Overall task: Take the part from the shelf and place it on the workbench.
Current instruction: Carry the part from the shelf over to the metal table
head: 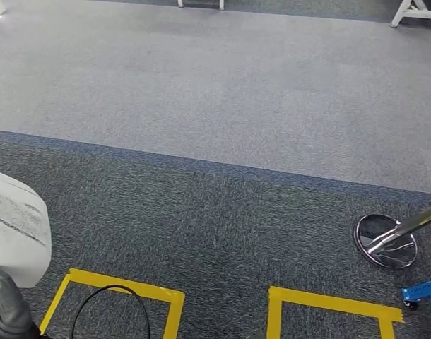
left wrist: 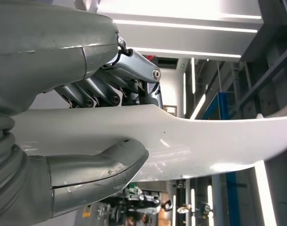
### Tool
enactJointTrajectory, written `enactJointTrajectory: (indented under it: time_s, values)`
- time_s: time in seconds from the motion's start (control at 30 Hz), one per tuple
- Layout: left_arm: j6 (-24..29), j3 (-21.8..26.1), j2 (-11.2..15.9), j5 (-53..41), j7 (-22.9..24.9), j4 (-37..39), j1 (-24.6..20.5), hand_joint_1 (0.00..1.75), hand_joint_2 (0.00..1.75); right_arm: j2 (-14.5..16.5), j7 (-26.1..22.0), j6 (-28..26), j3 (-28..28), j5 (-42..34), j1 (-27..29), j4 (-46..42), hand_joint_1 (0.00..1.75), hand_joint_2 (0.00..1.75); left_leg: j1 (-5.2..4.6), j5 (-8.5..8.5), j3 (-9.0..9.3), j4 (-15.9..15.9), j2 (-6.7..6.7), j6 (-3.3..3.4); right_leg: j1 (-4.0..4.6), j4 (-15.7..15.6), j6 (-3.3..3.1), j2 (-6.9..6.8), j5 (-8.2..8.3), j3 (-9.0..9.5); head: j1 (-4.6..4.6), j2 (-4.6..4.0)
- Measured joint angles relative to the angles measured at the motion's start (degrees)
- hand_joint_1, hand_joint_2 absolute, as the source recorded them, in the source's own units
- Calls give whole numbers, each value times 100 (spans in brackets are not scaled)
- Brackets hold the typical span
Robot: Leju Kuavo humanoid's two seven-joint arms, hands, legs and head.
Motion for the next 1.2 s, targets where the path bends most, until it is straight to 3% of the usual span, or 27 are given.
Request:
enactJointTrajectory:
  time_s: [0.03, 0.07, 0.13, 0.2, 0.27, 0.3, 0.37, 0.43, 0.47, 0.53, 0.57, 0.63, 0.7, 0.73, 0.77, 0.8, 0.87, 0.93, 1.0, 1.07, 1.13, 1.2]
  values:
    - [-17, 30, -8, -11, 0, -1, 17, 175, 175, 5, 10, 7, 0, 5, -2, -1, 0, 0, 17, 14, -15, -11, -71, -41, 6, -15, -20, -67, 6, 25, -1, 0]
    - [-31, 59, -15, -20, 0, -3, 34, 175, 175, 11, 18, 13, -1, 8, -5, -3, 0, 0, 23, 4, -26, 4, -58, -75, 6, -42, -49, -141, 19, 44, -2, -1]
    - [-45, 109, -25, -28, 0, -10, 46, 175, 175, 25, 17, 31, 0, 11, -8, -7, 0, 0, 10, -175, -145, 280, 222, -134, -2, -97, -111, -317, 36, 90, -24, -1]
    - [-50, 128, -28, -32, 0, -13, 48, 175, 175, 29, 14, 48, -1, 13, 2, -9, 0, 0, 15, -532, -465, 976, 572, -190, 11, -110, -147, -508, 19, 117, -42, -1]
    - [-53, 143, -30, -41, 0, -13, 65, 175, 175, 30, 7, 54, -2, 17, 10, -9, 0, 0, 45, -711, -733, 1533, 660, -232, 19, -108, -154, -703, -8, 131, -43, -1]
    - [-56, 154, -31, -46, 0, -13, 72, 175, 175, 30, 0, 54, -2, 23, 10, -9, 0, 0, 57, -645, -734, 1537, 676, -245, 20, -107, -149, -789, -22, 142, -43, -1]
    - [-63, 176, -32, -49, 0, -13, 79, 175, 175, 30, -13, 53, -2, 46, 8, -10, 0, 0, 67, -272, -423, 928, 807, -248, 23, -107, -128, -937, -59, 191, -44, -1]
    - [-67, 185, -34, -50, 0, -13, 74, 175, 175, 30, -22, 50, -2, 66, 8, -11, 0, 0, 27, -29, -75, 236, 1064, -200, 58, -101, -78, -1057, -109, 237, -45, 0]
    - [-69, 191, -37, -51, 0, -13, 75, 175, 175, 30, -25, 48, -2, 73, 8, -11, 0, 0, 7, -2, 4, 65, 1144, -160, 76, -100, -50, -1109, -130, 257, -39, 0]
    - [-73, 209, -44, -56, 0, -13, 92, 175, 175, 30, -28, 38, -2, 85, 3, -14, 0, 0, -13, -25, -1, 17, 1081, -74, 91, -115, 4, -1218, -157, 297, -30, 0]
    - [-72, 219, -49, -59, 0, -14, 105, 175, 175, 30, -28, 31, -3, 92, 1, -19, 0, 0, -5, -18, 4, -1, 1016, -38, 81, -112, 37, -1229, -183, 311, -27, -1]
    - [-69, 232, -66, -65, 0, -21, 113, 175, 175, 30, -39, 23, -3, 103, -7, -27, 0, 0, 24, 4, 23, -38, 888, 38, 63, 133, 93, -1001, -363, 213, -7, -1]
    - [-67, 239, -83, -68, 0, -26, 110, 175, 175, 31, -52, 28, -2, 110, -10, -29, 0, 0, 35, 11, 30, -48, 759, 90, 51, 854, 110, -661, -712, -144, 28, -1]
    - [-67, 242, -87, -68, 0, -26, 111, 175, 175, 32, -54, 33, -2, 114, -8, -28, 0, 0, 31, 9, 28, -47, 684, 101, 49, 1257, 110, -582, -856, -360, 38, -1]
    - [-67, 245, -88, -69, 0, -26, 113, 175, 175, 32, -54, 37, -2, 116, -6, -28, 0, 0, 26, 7, 32, -45, 604, 105, 49, 1534, 107, -550, -909, -528, 40, -1]
    - [-66, 248, -88, -69, 0, -26, 113, 175, 175, 32, -54, 42, -2, 121, -5, -28, 0, 0, 23, 6, 38, -43, 519, 106, 49, 1599, 99, -537, -841, -602, 40, -1]
    - [-65, 253, -88, -69, 0, -26, 114, 175, 175, 32, -54, 48, -2, 134, -8, -28, 0, 0, 23, 3, 58, -38, 341, 101, 43, 1059, 72, -461, -405, -428, 41, -1]
    - [-64, 260, -89, -71, 0, -26, 112, 175, 175, 31, -57, 50, -1, 146, -11, -27, 0, 0, 19, -6, 59, -19, 179, 70, 19, 290, 47, -202, -60, -113, 38, -1]
    - [-64, 266, -90, -82, 0, -26, 112, 175, 175, 31, -62, 53, -1, 150, -12, -25, 0, 0, 28, 1, 28, -7, 46, 1, 15, -18, 31, -53, -11, 44, 34, -1]
    - [-57, 269, -91, -95, 0, -26, 115, 175, 175, 39, -74, 53, -2, 138, -16, -25, 0, 0, 52, 19, 0, -13, -65, -71, 16, -56, -8, -161, 4, 91, 36, -1]
    - [-42, 270, -90, -98, 0, -26, 107, 175, 175, 52, -87, 50, -2, 125, -27, -28, 0, 0, 38, -89, -78, 150, 116, -126, -2, -104, -66, -308, 26, 128, 10, -1]
    - [-32, 270, -89, -93, 0, -25, 86, 175, 175, 60, -90, 50, -3, 121, -22, -30, 0, 0, 26, -392, -337, 715, 484, -174, 2, -129, -110, -483, 21, 158, -33, -1]
